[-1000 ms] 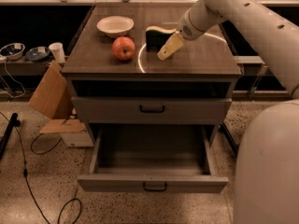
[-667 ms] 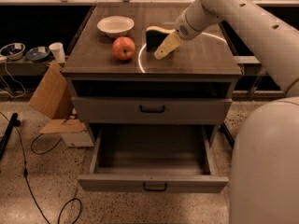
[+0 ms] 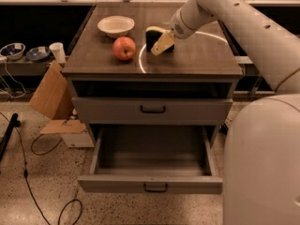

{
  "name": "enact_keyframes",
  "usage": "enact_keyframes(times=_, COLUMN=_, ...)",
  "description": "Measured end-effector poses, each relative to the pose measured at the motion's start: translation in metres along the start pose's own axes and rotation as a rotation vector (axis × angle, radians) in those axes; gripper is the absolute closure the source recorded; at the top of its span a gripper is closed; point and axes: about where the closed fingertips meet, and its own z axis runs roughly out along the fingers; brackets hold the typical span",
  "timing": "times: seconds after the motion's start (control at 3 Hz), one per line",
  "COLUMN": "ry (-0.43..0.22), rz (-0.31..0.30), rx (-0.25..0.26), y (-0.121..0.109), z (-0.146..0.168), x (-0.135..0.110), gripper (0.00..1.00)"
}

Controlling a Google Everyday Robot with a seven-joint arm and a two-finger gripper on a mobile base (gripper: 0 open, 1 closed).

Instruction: Place sponge into middle drawer

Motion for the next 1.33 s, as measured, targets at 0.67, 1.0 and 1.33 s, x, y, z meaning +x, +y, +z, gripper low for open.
enact_keyframes(times=0.67, ry=-0.018, rz=-0.012, rx=-0.025, y=0.004, z=0.003, x=-0.003, gripper=0.72)
enact_keyframes(times=1.0, ry=-0.024, rz=-0.012, rx=-0.031, y=0.005, z=0.001, x=-0.003, gripper=0.95)
enact_keyframes(times=1.33, ry=-0.051, rz=-0.002, rx=-0.02, y=-0.002, z=-0.02, x=0.001, gripper=1.0)
